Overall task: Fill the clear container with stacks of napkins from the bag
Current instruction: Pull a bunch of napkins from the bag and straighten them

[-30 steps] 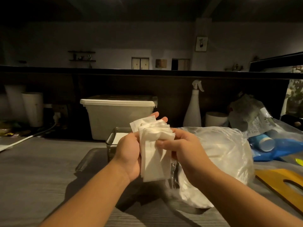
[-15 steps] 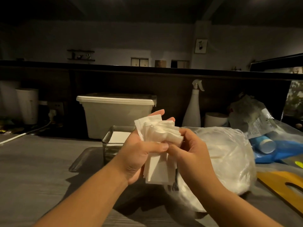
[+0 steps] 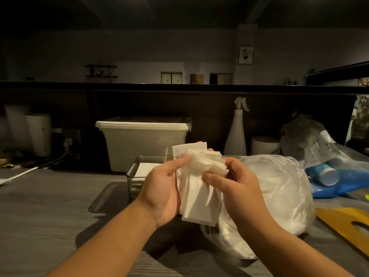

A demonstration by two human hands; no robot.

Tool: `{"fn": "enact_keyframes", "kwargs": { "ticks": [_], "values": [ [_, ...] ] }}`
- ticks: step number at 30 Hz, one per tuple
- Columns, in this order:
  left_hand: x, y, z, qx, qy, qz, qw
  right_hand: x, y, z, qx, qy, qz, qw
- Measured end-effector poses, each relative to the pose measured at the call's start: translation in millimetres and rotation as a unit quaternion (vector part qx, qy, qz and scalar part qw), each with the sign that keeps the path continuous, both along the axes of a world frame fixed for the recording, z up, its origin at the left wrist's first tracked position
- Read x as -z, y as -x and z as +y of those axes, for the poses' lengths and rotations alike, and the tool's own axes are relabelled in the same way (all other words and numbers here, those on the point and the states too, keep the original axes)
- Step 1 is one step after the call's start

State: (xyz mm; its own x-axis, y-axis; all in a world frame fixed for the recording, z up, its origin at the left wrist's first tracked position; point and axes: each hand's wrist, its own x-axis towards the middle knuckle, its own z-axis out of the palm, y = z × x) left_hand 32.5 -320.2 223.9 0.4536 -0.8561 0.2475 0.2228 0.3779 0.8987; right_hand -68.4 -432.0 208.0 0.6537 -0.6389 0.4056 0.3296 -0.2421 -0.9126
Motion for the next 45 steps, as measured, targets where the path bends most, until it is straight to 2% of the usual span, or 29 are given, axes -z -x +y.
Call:
{"fn": "enact_keyframes", "kwargs": {
  "ticks": [7, 20, 27, 32, 37, 42, 45],
  "values": [
    [1.5, -1.3, -4.8, -0.078, -0.007, 0.029, 0.997, -3.2, 1.3, -3.4, 0.006, -0.027, -0.009, 1.000],
    [-4.5, -8.8, -2.6, -0.120, 0.007, 0.072, 0.990, -8.5, 4.2, -13.9, 0.011, -0.091, -0.002, 0.996],
    [-5.4, -12.9, -0.6, -0.145, 0.020, 0.076, 0.986, -12.9, 5.1, -16.7, -0.086, -0.172, 0.001, 0.981],
    [-5.7, -14.9, 1.0, -0.188, 0.029, 0.037, 0.981, -14.0, 7.7, -17.7, -0.079, -0.161, -0.018, 0.984],
    [-5.0, -8.9, 1.4, -0.201, -0.006, 0.007, 0.980, -19.8, 17.6, -18.2, -0.133, -0.178, -0.033, 0.974],
    [3.1, -2.1, -4.6, -0.142, -0.067, 0.005, 0.988, -14.1, 8.5, -17.2, -0.086, -0.115, -0.017, 0.990],
    [7.7, -0.3, -8.8, -0.109, -0.072, 0.016, 0.991, -12.4, 5.2, -16.6, -0.053, -0.089, -0.007, 0.995]
  ]
}}
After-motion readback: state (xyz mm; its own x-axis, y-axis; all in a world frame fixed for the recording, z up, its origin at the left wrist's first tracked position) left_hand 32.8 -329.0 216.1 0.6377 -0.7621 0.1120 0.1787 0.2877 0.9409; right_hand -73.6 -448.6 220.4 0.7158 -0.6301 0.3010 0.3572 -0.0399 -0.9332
